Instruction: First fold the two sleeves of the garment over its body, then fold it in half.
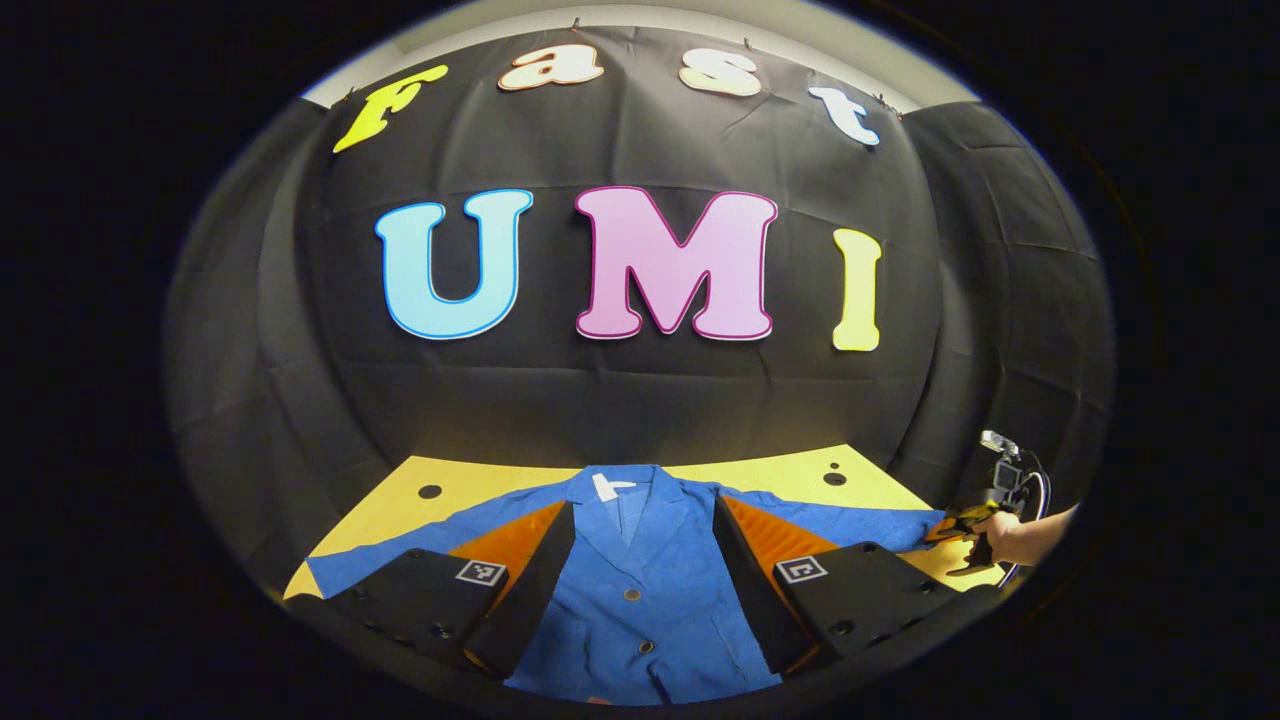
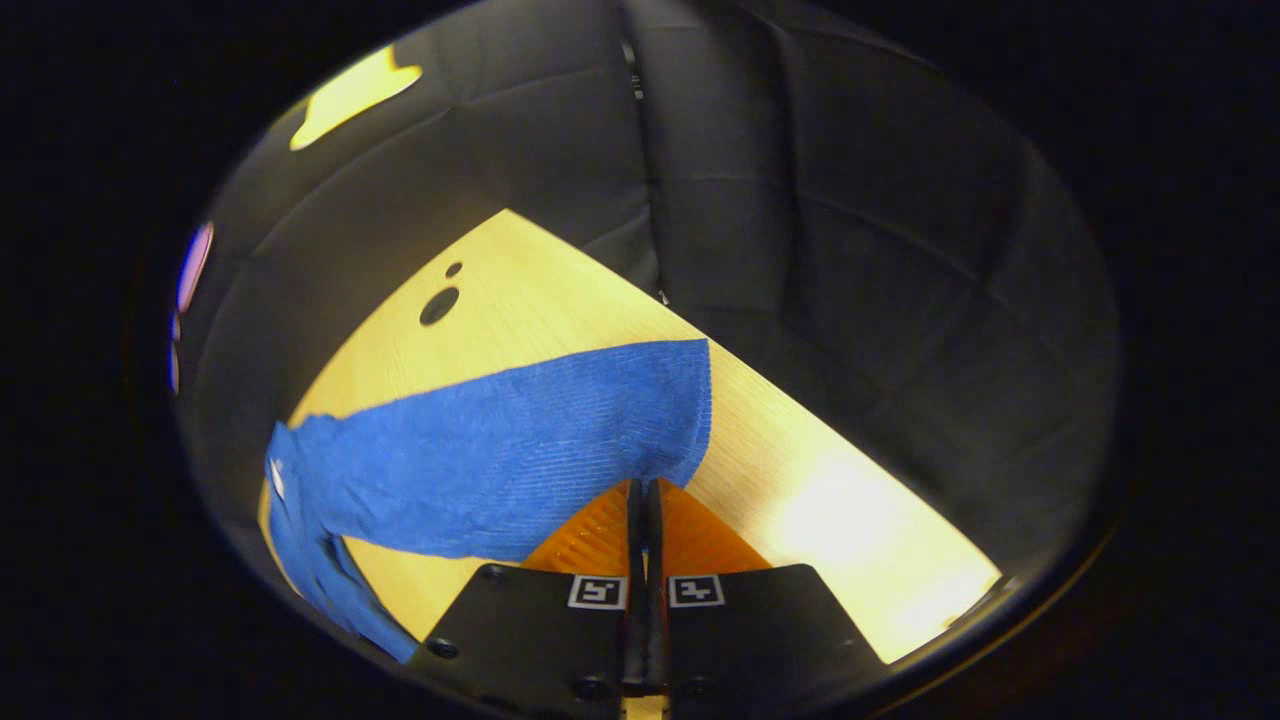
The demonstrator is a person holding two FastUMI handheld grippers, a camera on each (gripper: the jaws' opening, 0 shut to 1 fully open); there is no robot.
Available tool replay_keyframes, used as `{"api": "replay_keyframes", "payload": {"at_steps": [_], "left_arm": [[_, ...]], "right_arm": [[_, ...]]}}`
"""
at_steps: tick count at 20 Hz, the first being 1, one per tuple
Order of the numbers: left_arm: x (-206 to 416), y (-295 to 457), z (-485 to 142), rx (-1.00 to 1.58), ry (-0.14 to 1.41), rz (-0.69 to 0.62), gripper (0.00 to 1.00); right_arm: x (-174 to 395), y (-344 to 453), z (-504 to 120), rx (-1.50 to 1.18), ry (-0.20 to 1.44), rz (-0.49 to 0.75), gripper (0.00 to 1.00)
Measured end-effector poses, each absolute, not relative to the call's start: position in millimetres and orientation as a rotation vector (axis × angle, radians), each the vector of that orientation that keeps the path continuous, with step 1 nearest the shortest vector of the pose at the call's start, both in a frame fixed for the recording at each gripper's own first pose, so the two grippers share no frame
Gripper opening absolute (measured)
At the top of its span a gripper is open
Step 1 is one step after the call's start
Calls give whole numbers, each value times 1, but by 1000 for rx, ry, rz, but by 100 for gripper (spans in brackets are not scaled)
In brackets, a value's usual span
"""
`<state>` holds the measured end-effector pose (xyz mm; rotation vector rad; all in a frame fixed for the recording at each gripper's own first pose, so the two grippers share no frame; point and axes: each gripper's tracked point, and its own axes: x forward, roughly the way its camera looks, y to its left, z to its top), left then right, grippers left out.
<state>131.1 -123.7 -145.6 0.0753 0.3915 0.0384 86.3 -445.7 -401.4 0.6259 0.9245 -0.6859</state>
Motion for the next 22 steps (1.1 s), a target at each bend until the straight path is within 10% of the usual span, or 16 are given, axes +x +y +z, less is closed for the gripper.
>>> {"api": "replay_keyframes", "payload": {"at_steps": [8, 22], "left_arm": [[130, -122, -126, 89, 344, 41, 80], [69, -17, -118, -25, 330, 254, 80]], "right_arm": [[105, -443, -329, 537, 745, -708, 1], [275, -194, -250, 360, 715, -200, 0]]}}
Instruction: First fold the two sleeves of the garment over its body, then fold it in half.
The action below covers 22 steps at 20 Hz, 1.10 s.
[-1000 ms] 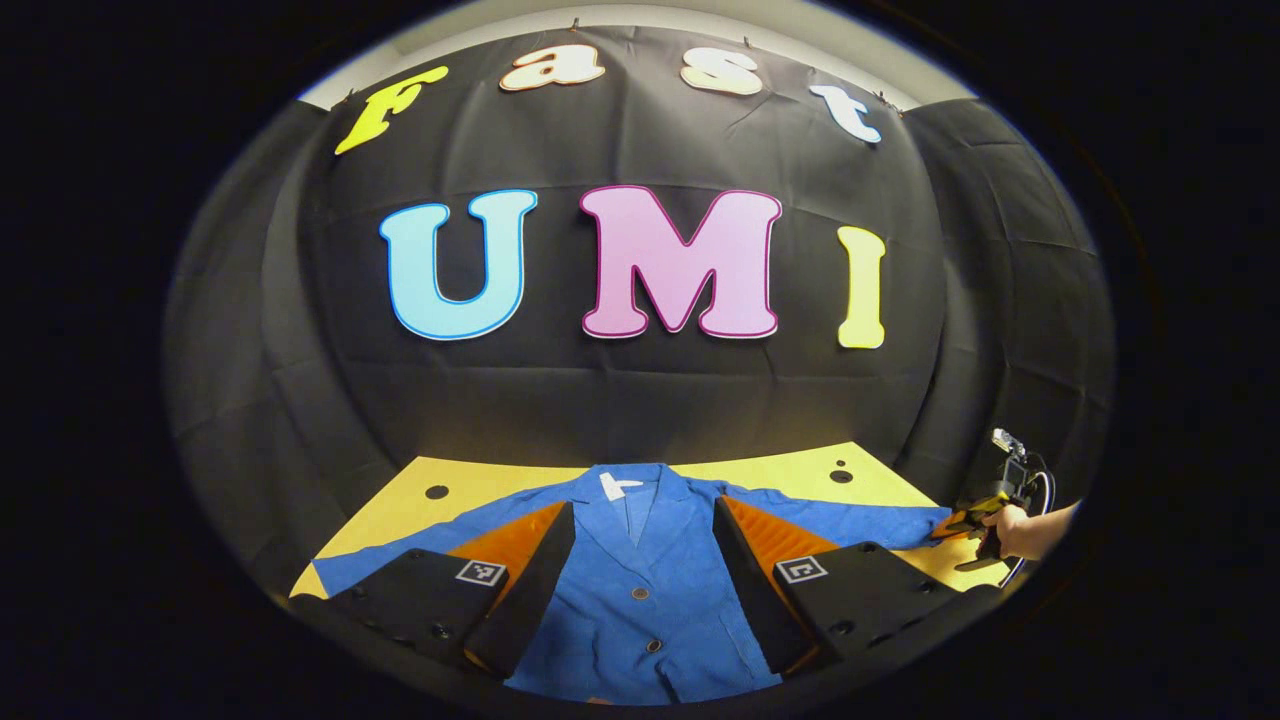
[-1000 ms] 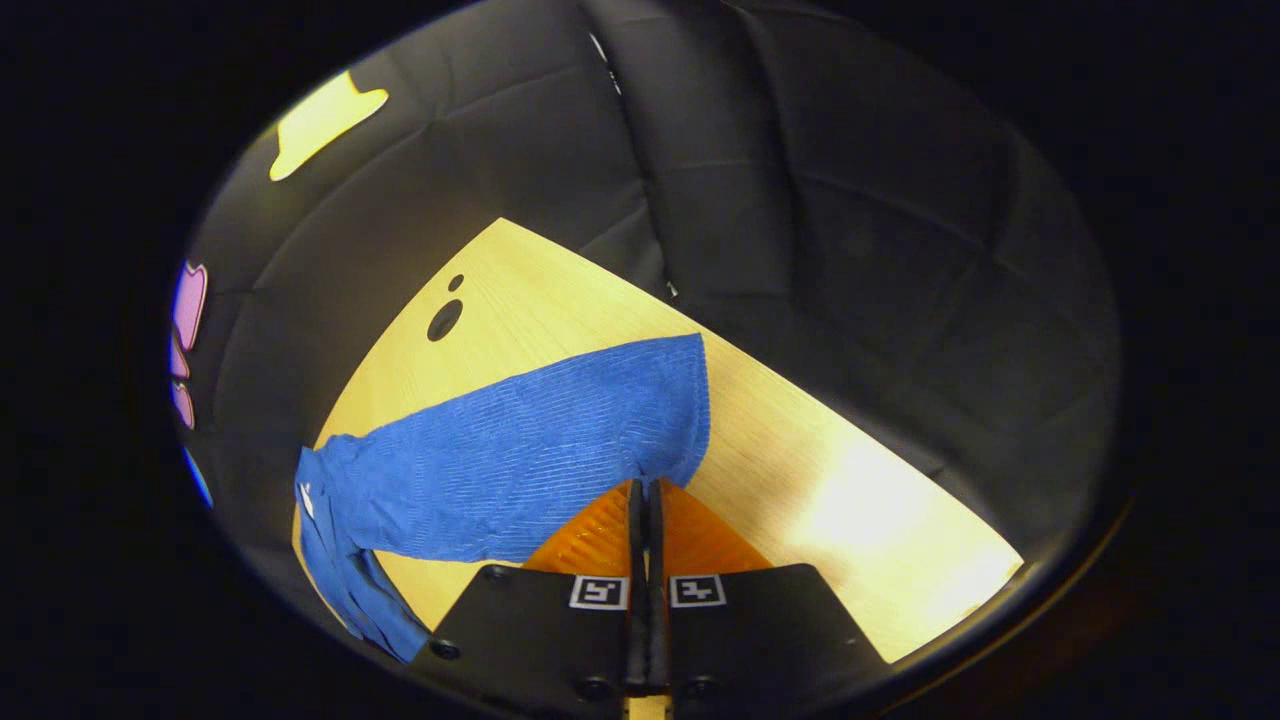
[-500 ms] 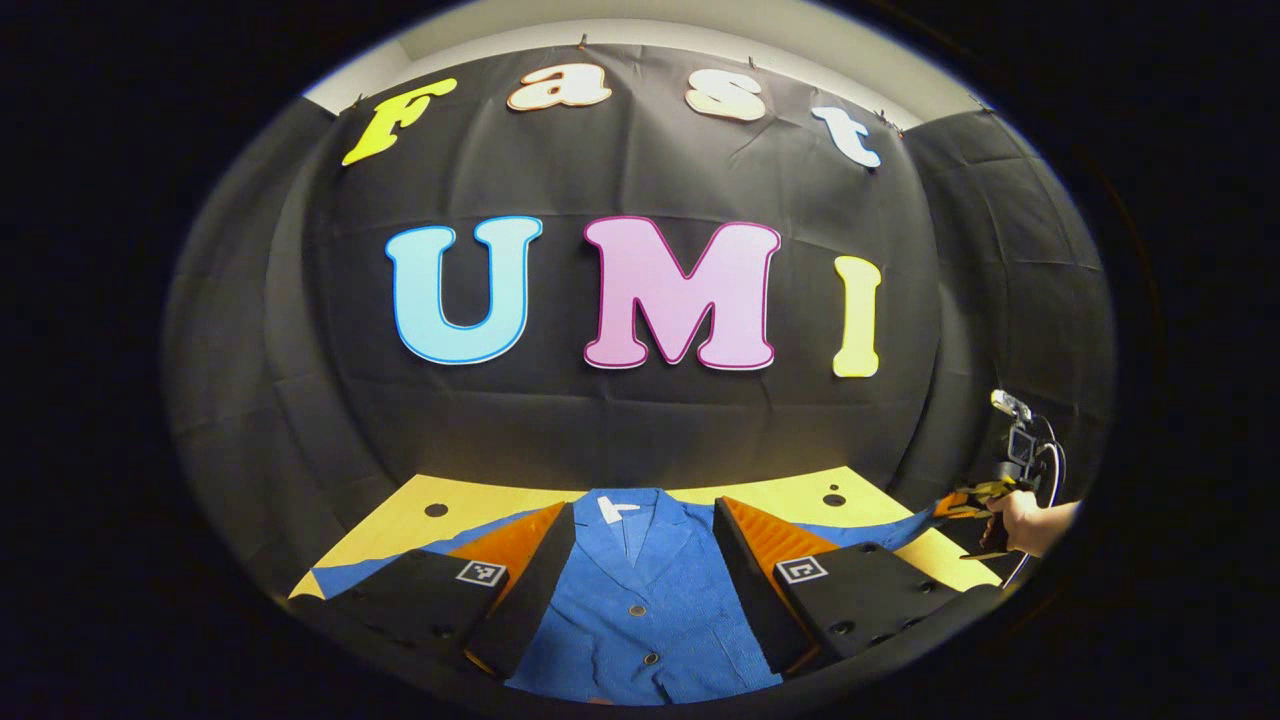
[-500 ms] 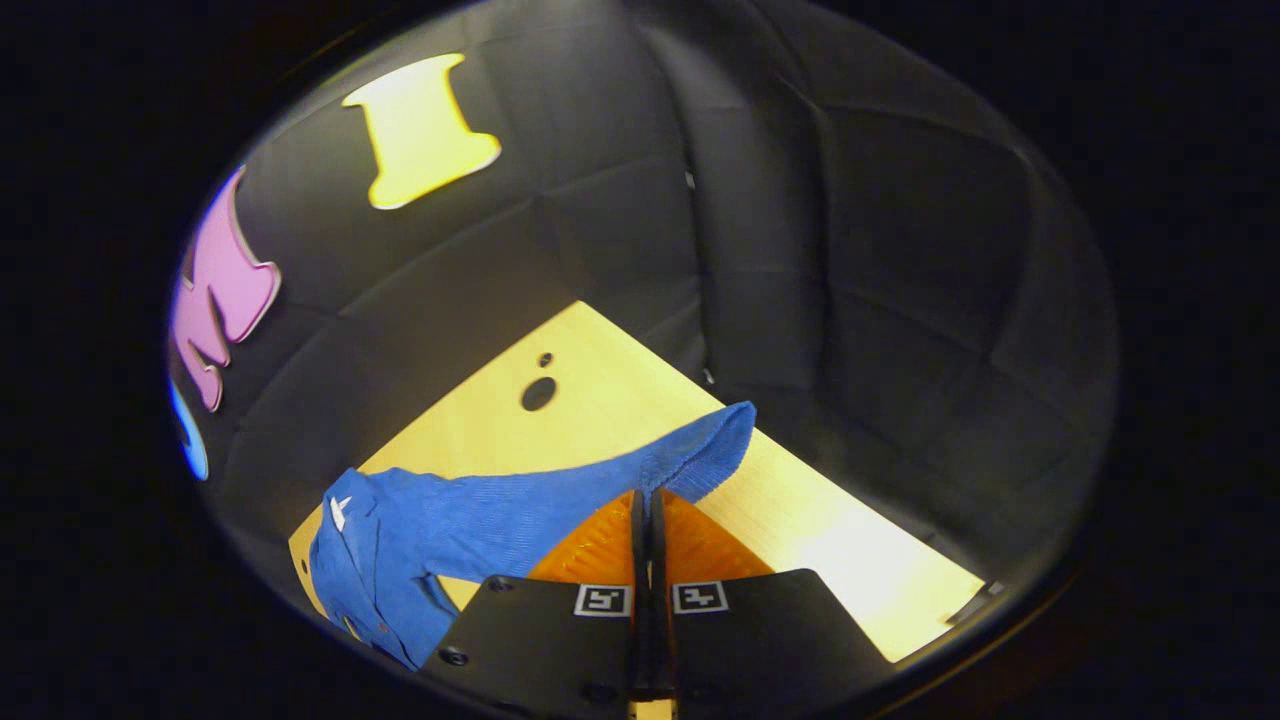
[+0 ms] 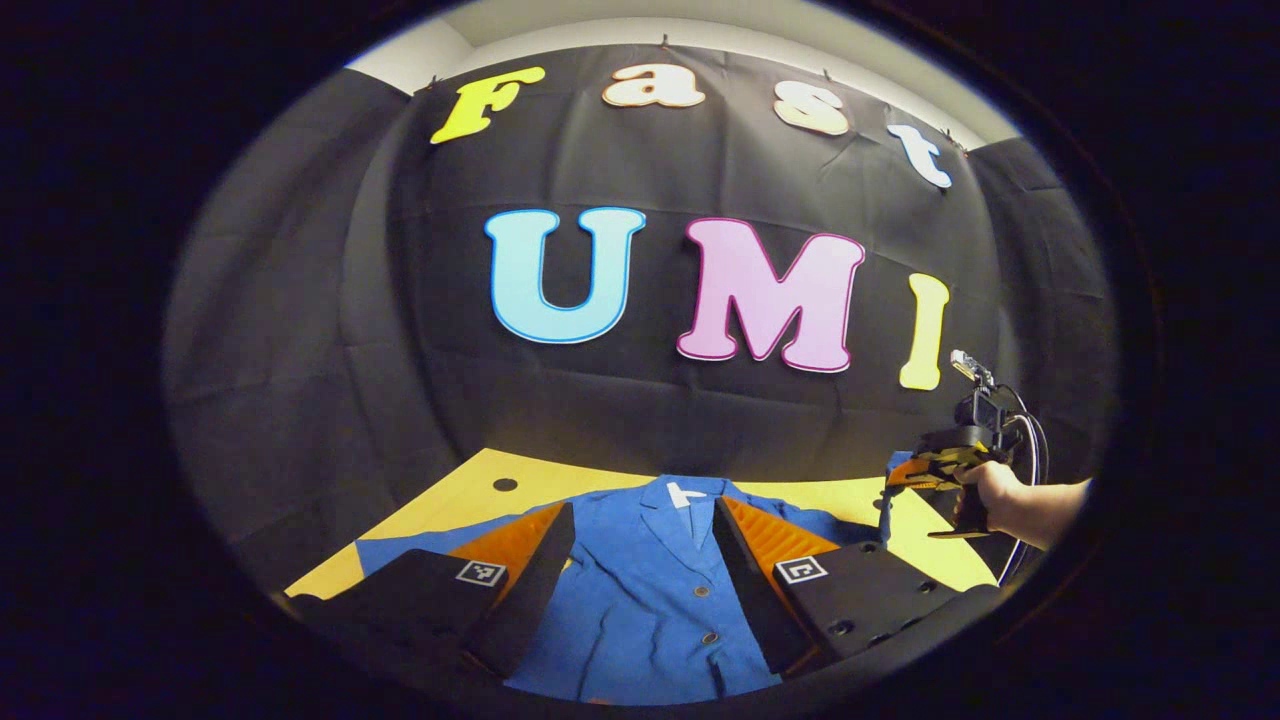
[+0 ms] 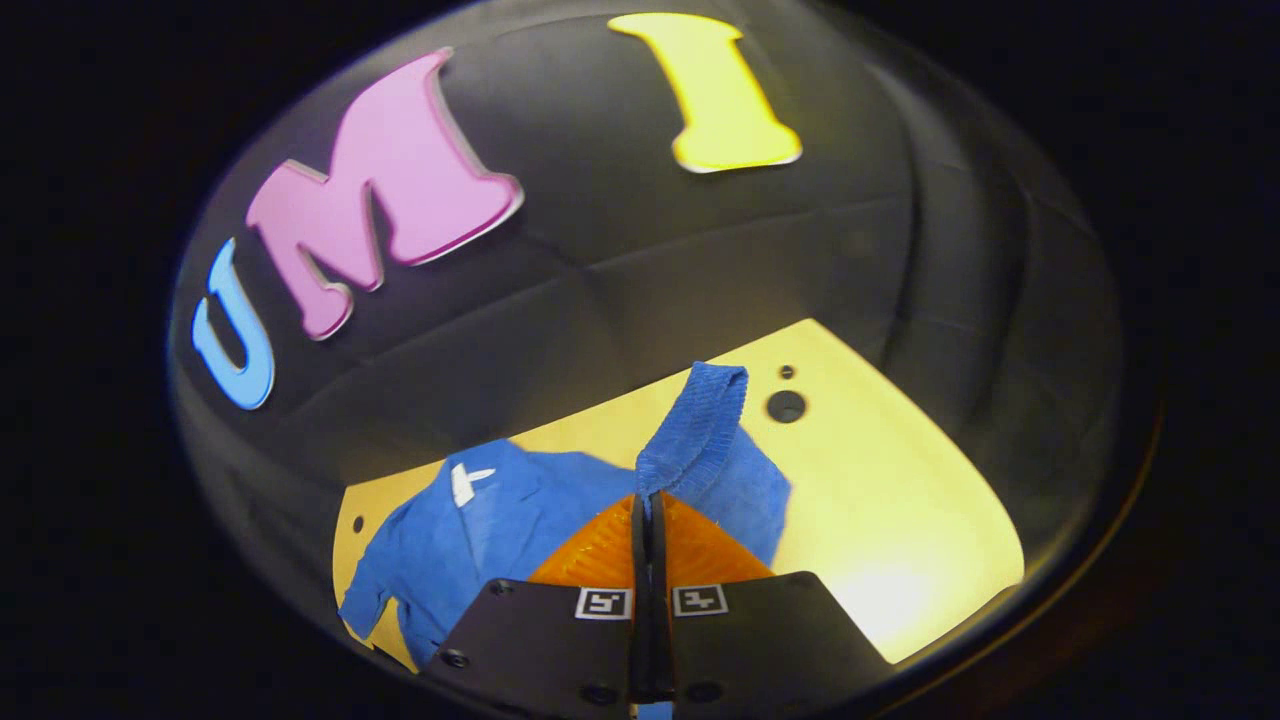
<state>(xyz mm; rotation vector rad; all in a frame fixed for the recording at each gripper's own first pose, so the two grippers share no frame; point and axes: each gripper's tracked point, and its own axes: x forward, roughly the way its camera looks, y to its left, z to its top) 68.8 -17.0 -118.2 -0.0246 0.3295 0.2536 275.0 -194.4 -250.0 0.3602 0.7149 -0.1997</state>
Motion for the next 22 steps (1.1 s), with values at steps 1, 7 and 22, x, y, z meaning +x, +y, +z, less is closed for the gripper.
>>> {"api": "replay_keyframes", "payload": {"at_steps": [1, 7, 22], "left_arm": [[61, -4, -120, -29, 333, 285, 80], [14, 67, -129, -56, 362, 451, 80], [-45, 190, -185, -102, 398, 626, 80]], "right_arm": [[284, -166, -251, 360, 724, -161, 1], [325, -5, -255, 325, 759, 57, 0], [315, 204, -377, 262, 885, 219, 70]]}}
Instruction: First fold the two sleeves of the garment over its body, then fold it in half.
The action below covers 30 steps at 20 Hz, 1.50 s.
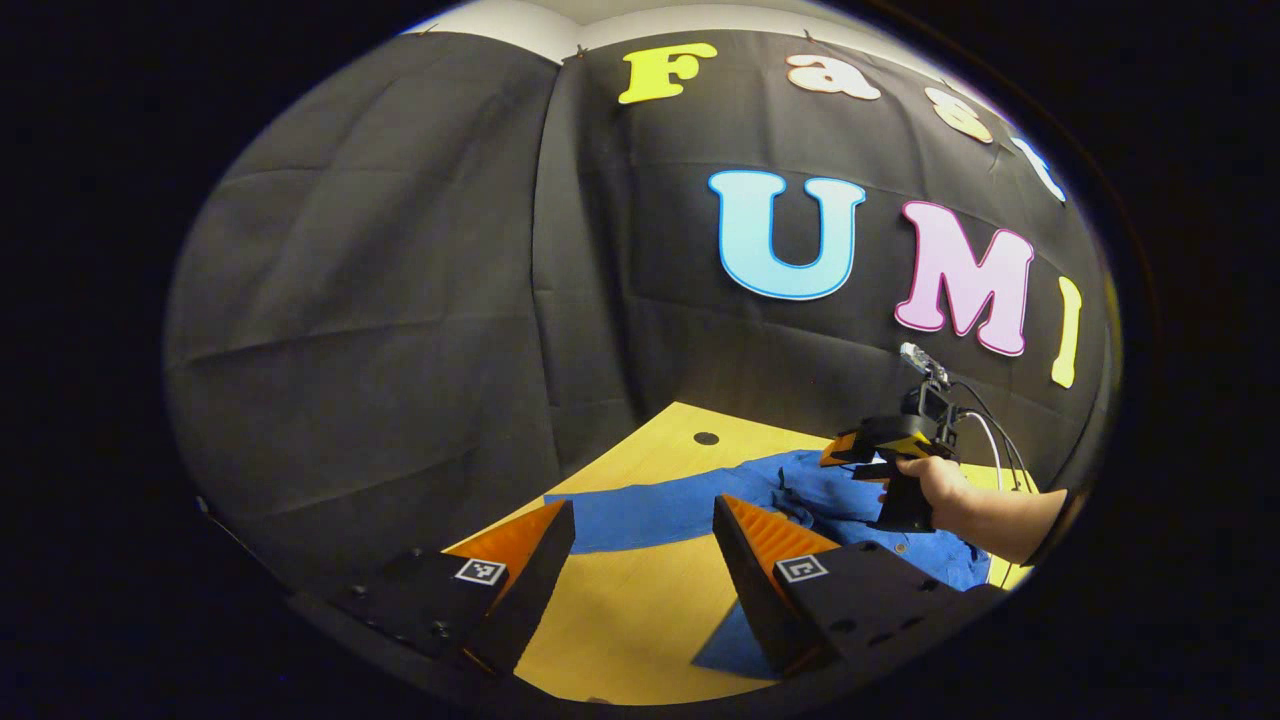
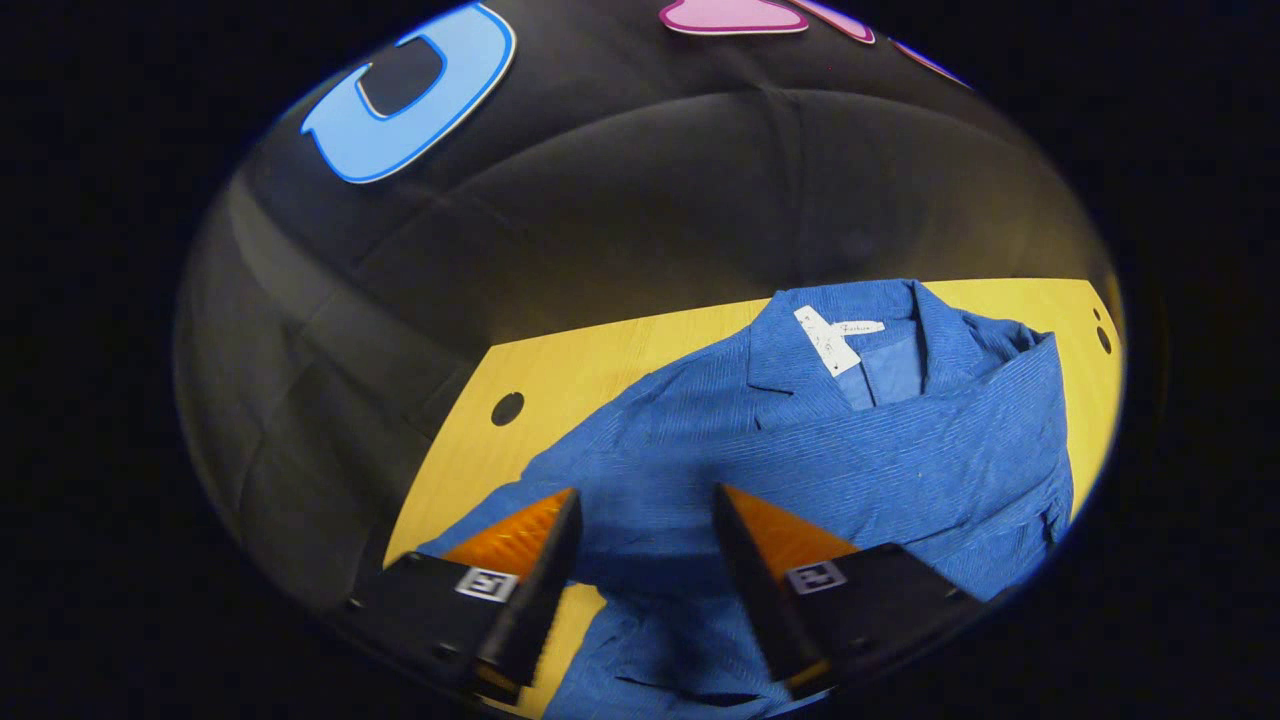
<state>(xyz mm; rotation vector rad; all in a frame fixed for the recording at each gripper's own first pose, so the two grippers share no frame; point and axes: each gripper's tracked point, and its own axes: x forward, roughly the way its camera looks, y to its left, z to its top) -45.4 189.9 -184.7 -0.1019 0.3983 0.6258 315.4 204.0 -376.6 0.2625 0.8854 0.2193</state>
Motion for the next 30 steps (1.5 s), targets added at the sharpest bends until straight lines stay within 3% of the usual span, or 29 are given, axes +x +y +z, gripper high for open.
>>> {"api": "replay_keyframes", "payload": {"at_steps": [2, 10, 16, 19, 23, 25, 30], "left_arm": [[-37, 207, -200, -115, 390, 631, 81], [-9, 310, -307, -116, 592, 767, 83], [0, 338, -378, -231, 778, 808, 83], [5, 342, -400, -220, 855, 833, 83], [14, 350, -396, -254, 834, 844, 82], [16, 355, -393, -265, 862, 831, 77], [41, 350, -398, -249, 876, 762, 9]], "right_arm": [[307, 201, -368, 226, 844, 235, 99], [261, 161, -295, 168, 553, 279, 98], [210, 121, -260, -8, 397, 285, 98], [179, 117, -259, 13, 423, 323, 98], [158, 101, -261, 56, 471, 348, 98], [156, 90, -266, 63, 478, 343, 98], [159, 61, -272, 132, 508, 296, 98]]}}
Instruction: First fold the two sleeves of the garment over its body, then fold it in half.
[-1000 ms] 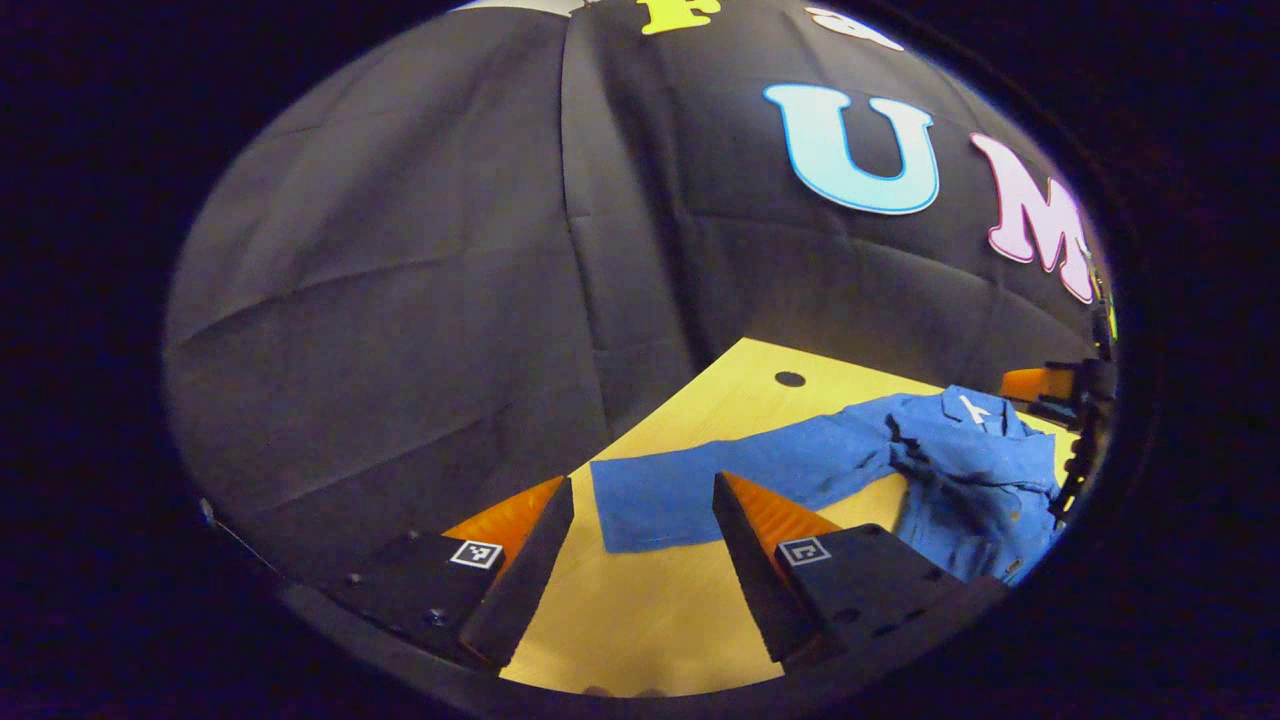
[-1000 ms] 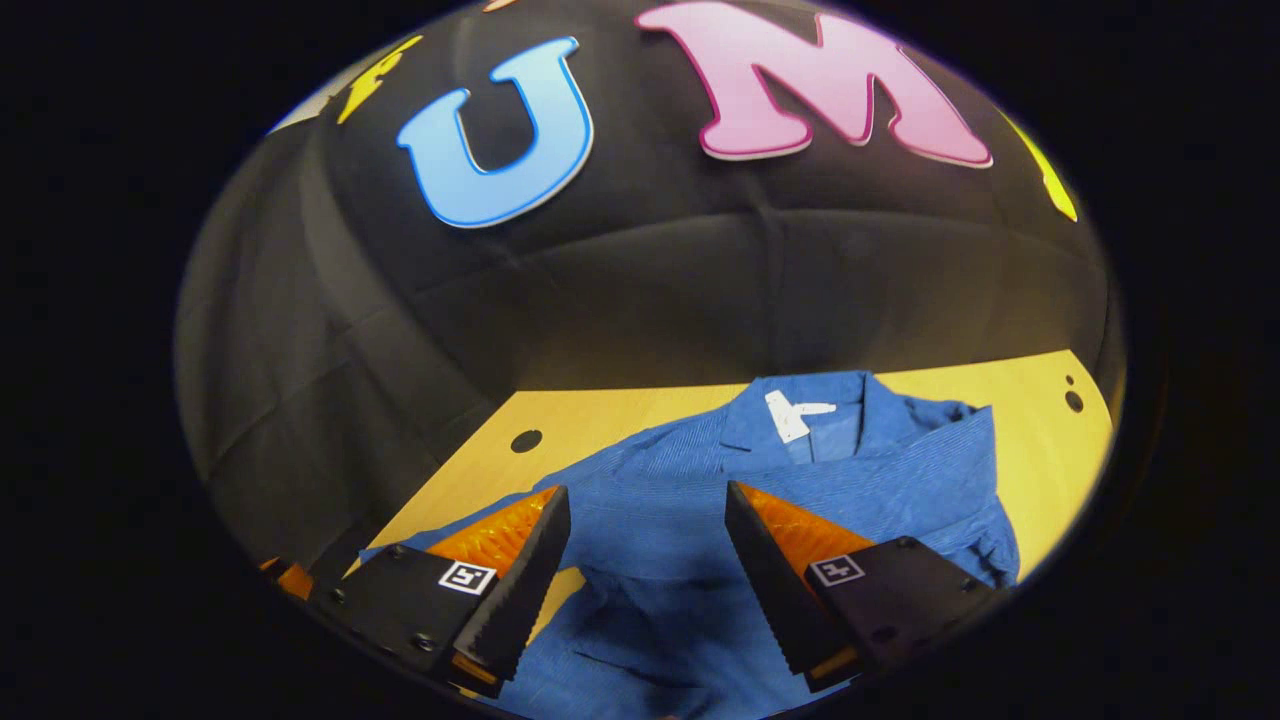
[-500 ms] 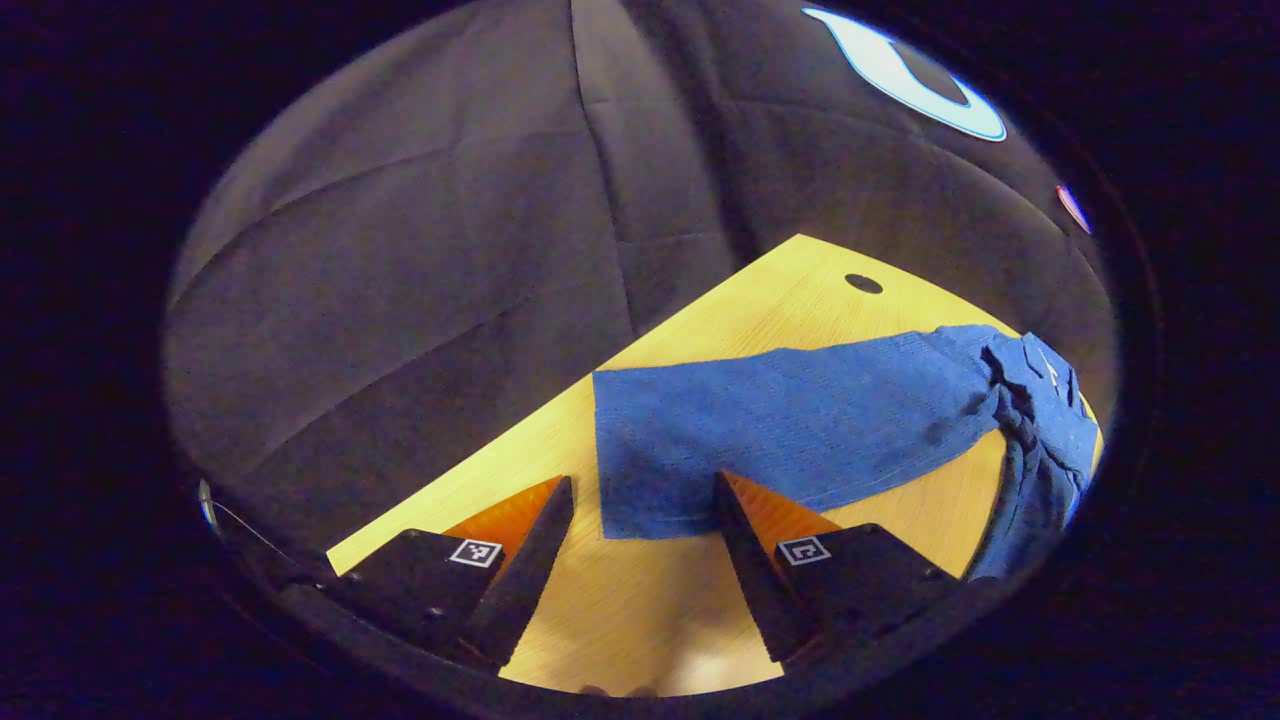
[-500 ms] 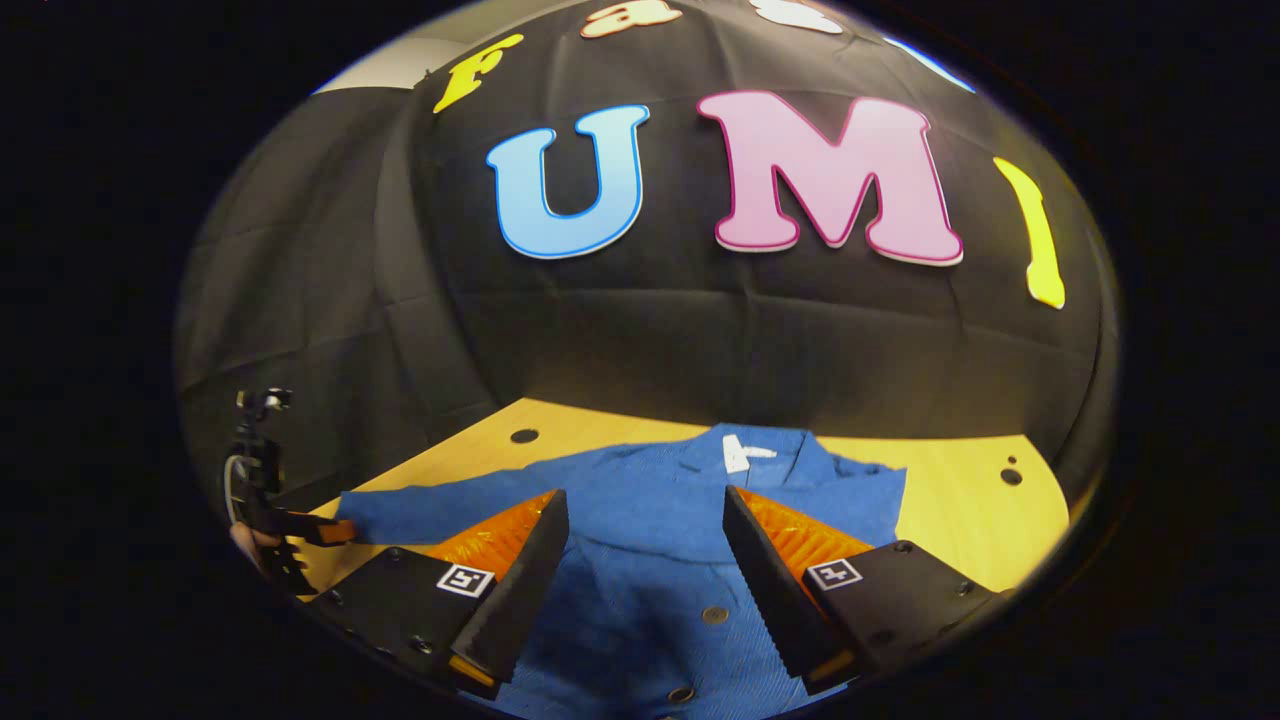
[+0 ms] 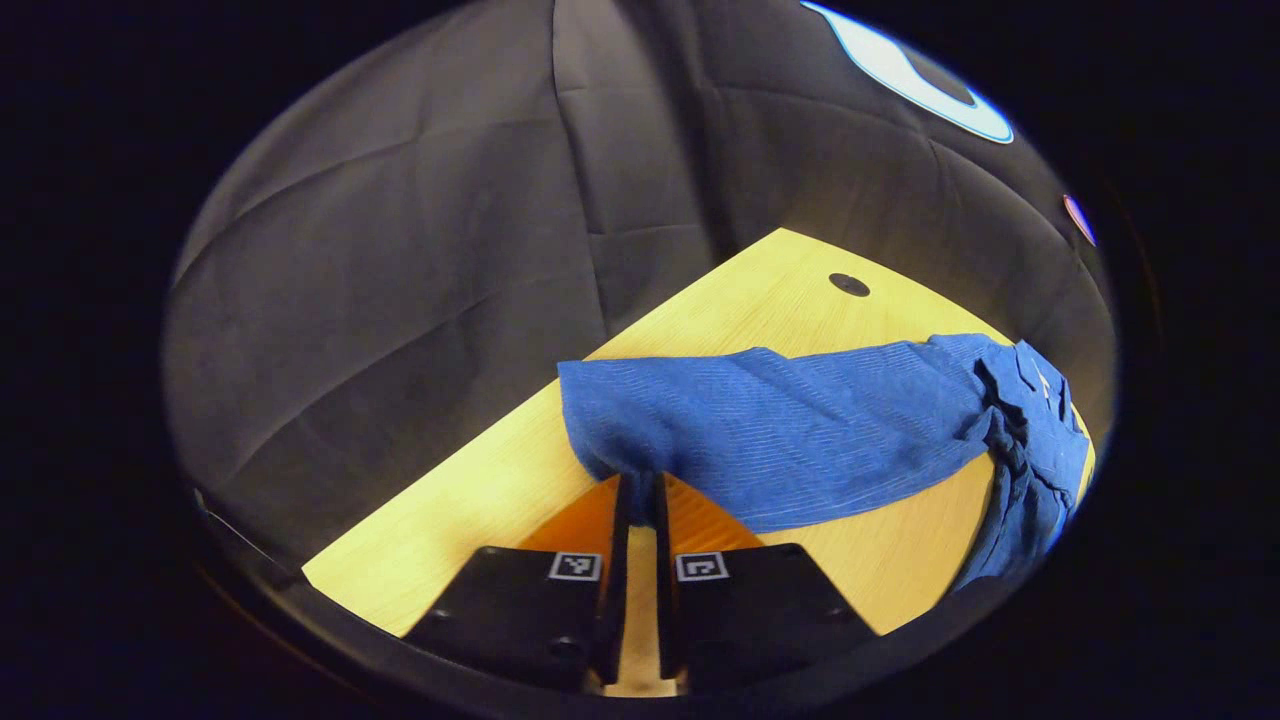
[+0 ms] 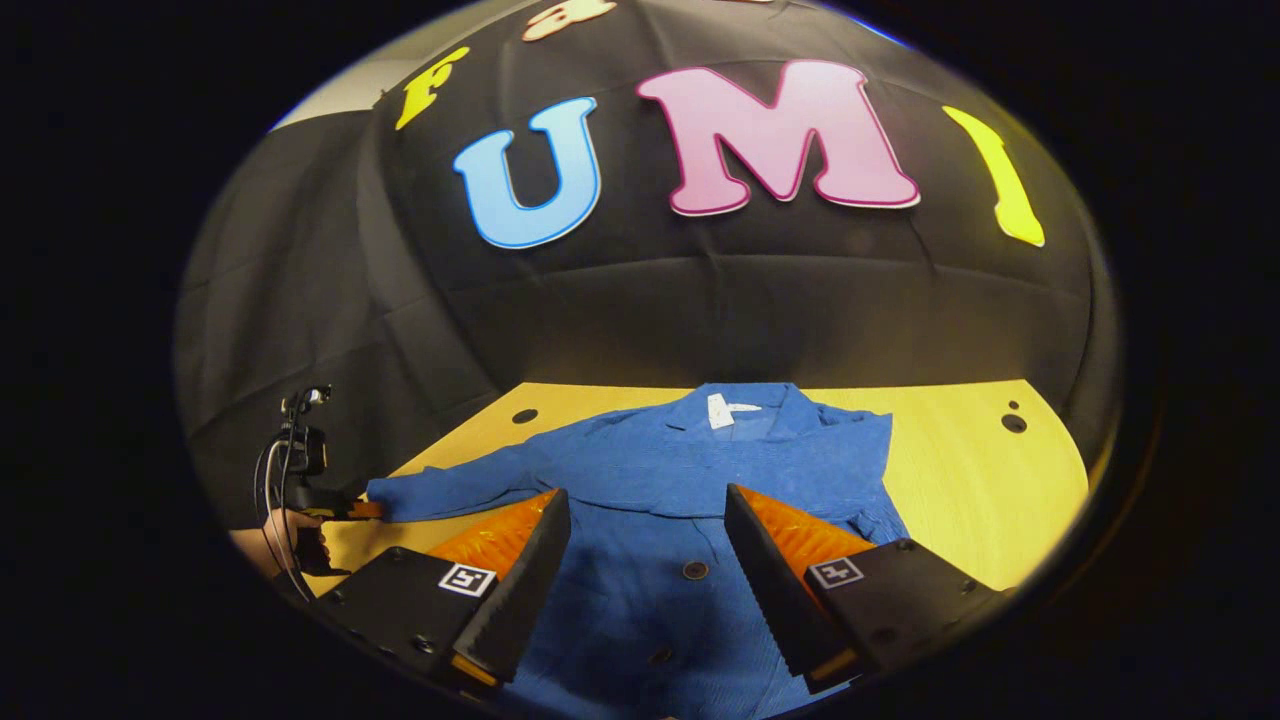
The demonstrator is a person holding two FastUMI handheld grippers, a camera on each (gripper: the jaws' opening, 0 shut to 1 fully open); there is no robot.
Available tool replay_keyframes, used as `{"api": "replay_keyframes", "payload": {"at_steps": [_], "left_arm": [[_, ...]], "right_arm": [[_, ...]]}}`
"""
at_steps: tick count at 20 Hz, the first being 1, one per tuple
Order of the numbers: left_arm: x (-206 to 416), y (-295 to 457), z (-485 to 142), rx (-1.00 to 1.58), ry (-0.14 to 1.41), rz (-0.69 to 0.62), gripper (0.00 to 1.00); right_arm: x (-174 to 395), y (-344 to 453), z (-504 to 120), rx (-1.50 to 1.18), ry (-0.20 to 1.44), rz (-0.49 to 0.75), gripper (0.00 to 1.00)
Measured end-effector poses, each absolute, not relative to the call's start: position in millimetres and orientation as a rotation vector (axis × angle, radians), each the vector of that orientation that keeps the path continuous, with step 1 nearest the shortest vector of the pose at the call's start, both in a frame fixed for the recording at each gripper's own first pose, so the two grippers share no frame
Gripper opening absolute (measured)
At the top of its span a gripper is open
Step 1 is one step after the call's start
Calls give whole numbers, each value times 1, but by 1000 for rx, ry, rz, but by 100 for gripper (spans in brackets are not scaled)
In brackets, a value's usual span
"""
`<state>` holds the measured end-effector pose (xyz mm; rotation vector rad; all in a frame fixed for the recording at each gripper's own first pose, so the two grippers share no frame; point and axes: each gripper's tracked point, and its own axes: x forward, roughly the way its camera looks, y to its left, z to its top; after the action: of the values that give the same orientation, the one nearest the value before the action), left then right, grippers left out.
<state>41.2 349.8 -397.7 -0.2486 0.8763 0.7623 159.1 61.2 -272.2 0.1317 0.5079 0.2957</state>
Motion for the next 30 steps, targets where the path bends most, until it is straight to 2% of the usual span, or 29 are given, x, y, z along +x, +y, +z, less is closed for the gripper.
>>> {"api": "replay_keyframes", "payload": {"at_steps": [4, 9, 14, 18, 22, 26, 29, 30], "left_arm": [[46, 352, -394, -273, 855, 740, 0], [70, 332, -353, -242, 766, 740, 0], [156, 259, -285, -174, 618, 563, 0], [245, 168, -239, -131, 466, 363, 0], [318, 33, -243, -155, 448, 141, 0], [335, -102, -280, -218, 520, -31, 0], [324, -173, -311, -239, 630, -111, 0], [324, -189, -320, -230, 652, -134, 4]], "right_arm": [[164, 35, -274, 157, 507, 245, 98], [169, 2, -271, 151, 491, 193, 98], [162, -29, -275, 171, 506, 141, 98], [154, -66, -274, 186, 503, 76, 98], [143, -110, -275, 213, 499, -5, 98], [123, -156, -280, 250, 529, -85, 98], [112, -186, -281, 244, 531, -141, 98], [107, -194, -280, 244, 529, -158, 98]]}}
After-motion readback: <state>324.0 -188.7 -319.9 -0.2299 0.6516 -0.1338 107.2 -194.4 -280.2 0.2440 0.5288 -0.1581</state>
